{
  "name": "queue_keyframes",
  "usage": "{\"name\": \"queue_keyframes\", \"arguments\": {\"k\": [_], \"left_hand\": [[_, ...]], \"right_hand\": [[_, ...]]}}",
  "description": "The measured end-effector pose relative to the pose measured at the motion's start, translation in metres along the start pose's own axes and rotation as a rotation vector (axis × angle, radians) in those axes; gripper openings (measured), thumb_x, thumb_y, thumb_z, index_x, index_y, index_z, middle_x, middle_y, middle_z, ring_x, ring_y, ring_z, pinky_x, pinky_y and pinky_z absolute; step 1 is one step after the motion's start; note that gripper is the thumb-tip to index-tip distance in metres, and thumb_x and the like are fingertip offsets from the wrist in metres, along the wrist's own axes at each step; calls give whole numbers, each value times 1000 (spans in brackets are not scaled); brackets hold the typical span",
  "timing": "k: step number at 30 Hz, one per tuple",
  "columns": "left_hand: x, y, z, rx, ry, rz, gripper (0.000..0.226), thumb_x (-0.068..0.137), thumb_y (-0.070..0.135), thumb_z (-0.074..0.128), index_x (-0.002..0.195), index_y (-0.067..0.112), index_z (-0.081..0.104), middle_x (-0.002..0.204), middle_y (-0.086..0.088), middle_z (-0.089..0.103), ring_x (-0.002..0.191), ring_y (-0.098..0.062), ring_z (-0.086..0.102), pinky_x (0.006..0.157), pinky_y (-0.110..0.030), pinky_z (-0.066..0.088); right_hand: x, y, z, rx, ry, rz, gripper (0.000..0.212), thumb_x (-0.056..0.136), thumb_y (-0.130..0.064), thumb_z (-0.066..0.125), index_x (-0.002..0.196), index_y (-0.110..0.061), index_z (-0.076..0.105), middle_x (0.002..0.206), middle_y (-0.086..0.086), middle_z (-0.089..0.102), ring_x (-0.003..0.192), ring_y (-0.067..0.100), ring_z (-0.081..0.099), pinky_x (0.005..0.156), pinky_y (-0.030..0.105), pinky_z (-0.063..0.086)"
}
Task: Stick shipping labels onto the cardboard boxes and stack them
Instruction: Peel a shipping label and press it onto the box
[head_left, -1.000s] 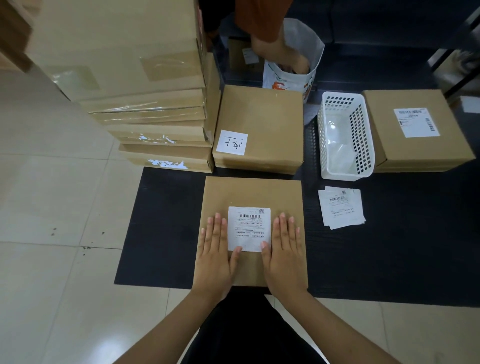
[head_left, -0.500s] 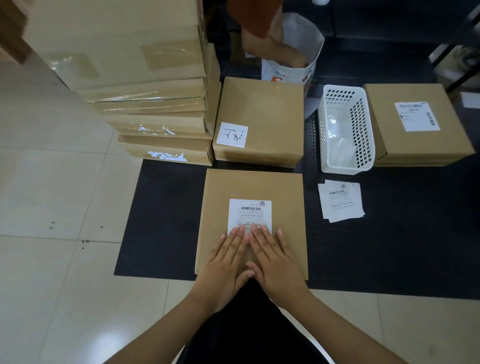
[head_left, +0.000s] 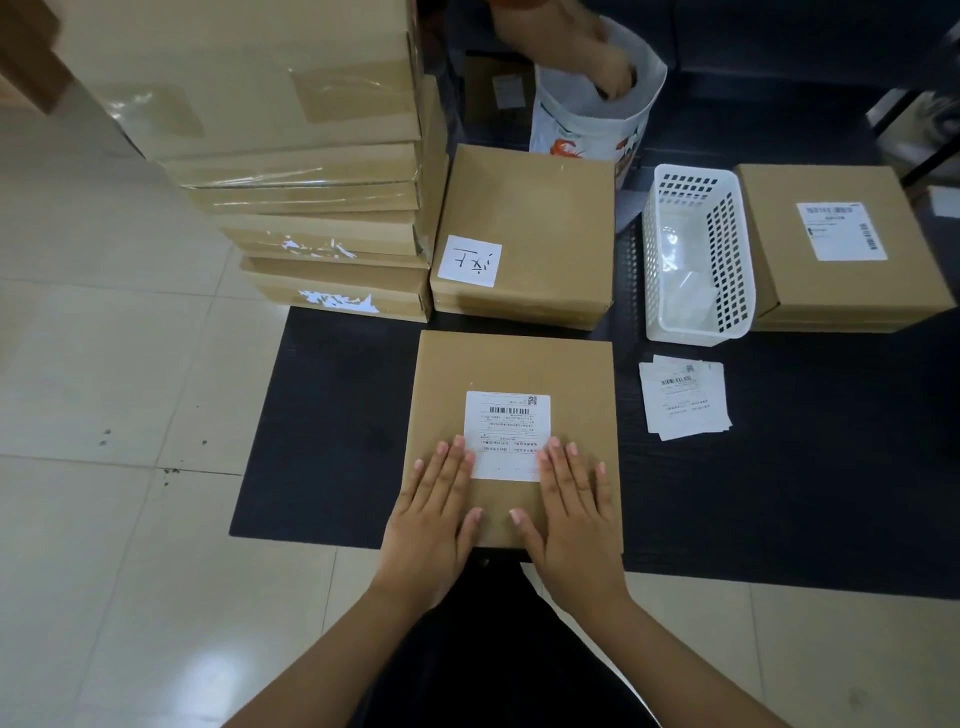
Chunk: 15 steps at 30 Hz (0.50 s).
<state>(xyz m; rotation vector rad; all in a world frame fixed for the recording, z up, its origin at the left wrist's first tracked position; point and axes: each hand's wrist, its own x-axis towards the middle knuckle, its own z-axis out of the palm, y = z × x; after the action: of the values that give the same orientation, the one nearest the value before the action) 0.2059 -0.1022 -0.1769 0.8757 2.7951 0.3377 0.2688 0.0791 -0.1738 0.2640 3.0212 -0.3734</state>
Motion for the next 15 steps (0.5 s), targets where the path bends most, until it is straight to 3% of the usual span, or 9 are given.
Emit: {"name": "queue_keyframes", "arguments": {"k": [4,7,10,12,15], "left_hand": [[4,6,-2,-55,5,-163,65,100,44,25,151,6,19,160,-7,12,148,-18,9,120,-36,9],[11,9,-8,-168,66,-291,72,98,54,22,153,11,3,161,0,-3,148,-14,-7,119,-29,-7],[19,7,-18,-286,123,-376,82,91,65,19,153,16,-4,160,6,-11,145,-8,-19,117,-24,-13],[24,4,-24,-408,170,-471,86,89,68,27,154,18,-1,161,8,-7,145,-5,-17,119,-26,-7],[28,-1,-28,-721,161,-679,85,88,64,46,154,29,5,161,11,5,147,-7,0,117,-37,16]], "right_hand": [[0,-3,2,-34,12,31,75,98,-59,22,150,-6,28,159,10,21,149,25,14,117,55,12],[-1,-3,3,-2,46,50,77,97,-59,23,151,-4,25,160,11,16,149,27,10,117,54,11],[-1,2,-6,111,166,170,76,93,-59,31,150,-8,29,159,11,20,148,28,13,120,50,6],[1,8,-13,224,273,274,76,90,-58,38,147,-8,35,156,10,30,146,26,22,120,47,10],[7,15,-22,513,325,571,78,85,-62,44,146,-14,35,150,3,39,140,20,31,116,47,24]]}}
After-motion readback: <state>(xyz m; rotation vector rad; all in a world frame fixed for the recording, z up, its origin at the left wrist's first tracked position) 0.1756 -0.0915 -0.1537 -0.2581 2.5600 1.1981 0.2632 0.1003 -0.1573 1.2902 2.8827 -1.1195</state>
